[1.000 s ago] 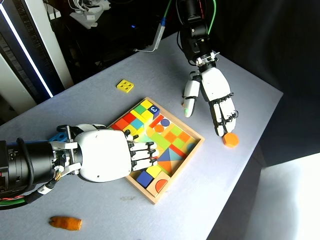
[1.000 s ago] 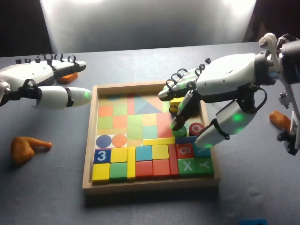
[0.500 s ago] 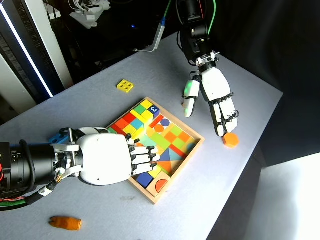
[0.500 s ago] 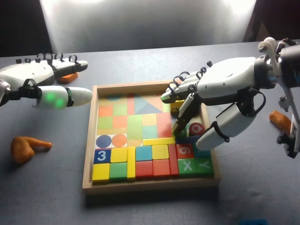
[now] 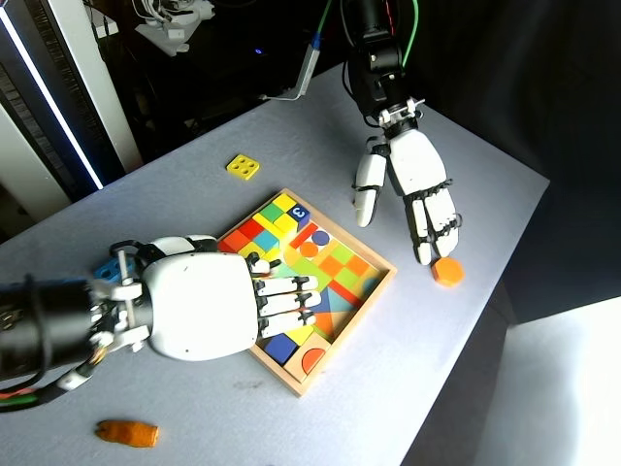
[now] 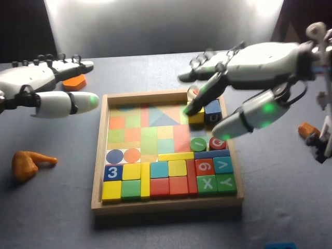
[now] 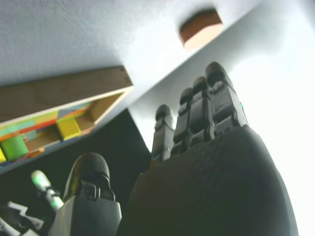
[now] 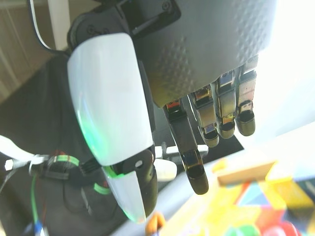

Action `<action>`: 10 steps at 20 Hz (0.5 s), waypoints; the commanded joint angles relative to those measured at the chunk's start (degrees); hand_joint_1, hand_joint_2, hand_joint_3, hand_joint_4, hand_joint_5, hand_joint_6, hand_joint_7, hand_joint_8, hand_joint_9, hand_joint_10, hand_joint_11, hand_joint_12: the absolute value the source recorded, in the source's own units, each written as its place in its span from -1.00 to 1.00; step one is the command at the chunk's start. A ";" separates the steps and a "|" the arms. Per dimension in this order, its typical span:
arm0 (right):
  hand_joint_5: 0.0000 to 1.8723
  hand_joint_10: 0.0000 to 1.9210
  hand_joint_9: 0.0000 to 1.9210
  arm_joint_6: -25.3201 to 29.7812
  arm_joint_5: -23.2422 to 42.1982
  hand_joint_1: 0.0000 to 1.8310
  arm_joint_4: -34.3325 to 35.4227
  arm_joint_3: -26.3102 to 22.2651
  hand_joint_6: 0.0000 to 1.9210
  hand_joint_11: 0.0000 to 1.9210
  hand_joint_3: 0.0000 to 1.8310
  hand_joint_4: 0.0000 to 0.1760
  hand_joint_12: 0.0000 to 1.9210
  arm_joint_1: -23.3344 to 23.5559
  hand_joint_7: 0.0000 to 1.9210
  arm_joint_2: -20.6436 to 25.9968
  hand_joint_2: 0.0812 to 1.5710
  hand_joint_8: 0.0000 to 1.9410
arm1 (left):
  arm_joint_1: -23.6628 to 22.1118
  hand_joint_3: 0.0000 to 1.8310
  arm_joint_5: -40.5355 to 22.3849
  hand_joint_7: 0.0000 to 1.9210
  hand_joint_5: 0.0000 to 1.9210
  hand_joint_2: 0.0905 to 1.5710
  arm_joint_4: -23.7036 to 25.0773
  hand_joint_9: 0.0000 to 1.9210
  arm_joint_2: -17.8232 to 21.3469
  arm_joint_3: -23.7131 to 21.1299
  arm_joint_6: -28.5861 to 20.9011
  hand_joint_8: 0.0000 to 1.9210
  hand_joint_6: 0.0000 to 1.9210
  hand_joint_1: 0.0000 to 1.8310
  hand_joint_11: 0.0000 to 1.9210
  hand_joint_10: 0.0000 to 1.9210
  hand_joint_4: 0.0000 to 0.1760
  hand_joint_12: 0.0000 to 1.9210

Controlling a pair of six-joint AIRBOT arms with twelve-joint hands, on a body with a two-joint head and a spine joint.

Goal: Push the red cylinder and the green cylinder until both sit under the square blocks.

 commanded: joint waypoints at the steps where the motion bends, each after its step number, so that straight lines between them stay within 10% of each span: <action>1: -0.35 -1.00 -1.00 -1.41 2.53 -0.55 5.49 -0.48 -1.00 -1.00 -1.00 -0.08 -0.77 -0.16 -0.96 0.87 0.39 -1.00 | 0.04 -1.00 -8.92 -1.00 -0.96 0.47 -1.23 -1.00 0.89 -0.22 -0.17 -1.00 -1.00 -1.00 -1.00 -1.00 0.84 -0.85; 3: -0.41 -1.00 -1.00 -6.58 3.91 -0.46 14.49 -1.32 -1.00 -1.00 -1.00 -0.56 -0.53 -1.95 -0.95 2.88 0.37 -1.00 | 1.29 -1.00 -13.54 -1.00 -0.95 0.47 -3.06 -1.00 2.78 -2.40 -0.17 -1.00 -1.00 -1.00 -1.00 -1.00 0.88 -1.00; 5: -0.52 -1.00 -1.00 -12.76 6.55 -0.41 25.31 -1.73 -1.00 -1.00 -1.00 -1.00 -0.78 -4.63 -0.94 4.37 0.40 -1.00 | 3.24 -1.00 -20.05 -1.00 -0.92 0.47 -4.86 -1.00 5.15 -5.17 -0.59 -1.00 -0.99 -0.97 -0.99 -1.00 0.61 -1.00; 9: -0.67 -1.00 -0.99 -24.08 15.77 -0.41 46.75 -4.55 -1.00 -0.99 -1.00 -0.42 -0.99 -11.67 -0.90 8.46 0.44 -0.98 | 7.14 -1.00 -33.18 -0.96 -0.89 0.48 -6.32 -0.97 9.24 -10.48 -3.18 -0.99 -0.99 -0.98 -0.89 -0.99 0.47 -0.95; 10: -0.72 -0.99 -0.98 -26.08 18.52 -0.44 51.05 -5.30 -1.00 -1.00 -1.00 -0.58 -1.00 -13.26 -0.88 9.41 0.43 -0.98 | 8.11 -1.00 -36.37 -0.95 -0.88 0.48 -6.53 -0.98 9.98 -11.57 -3.74 -0.99 -0.99 -0.93 -0.90 -0.99 0.72 -0.95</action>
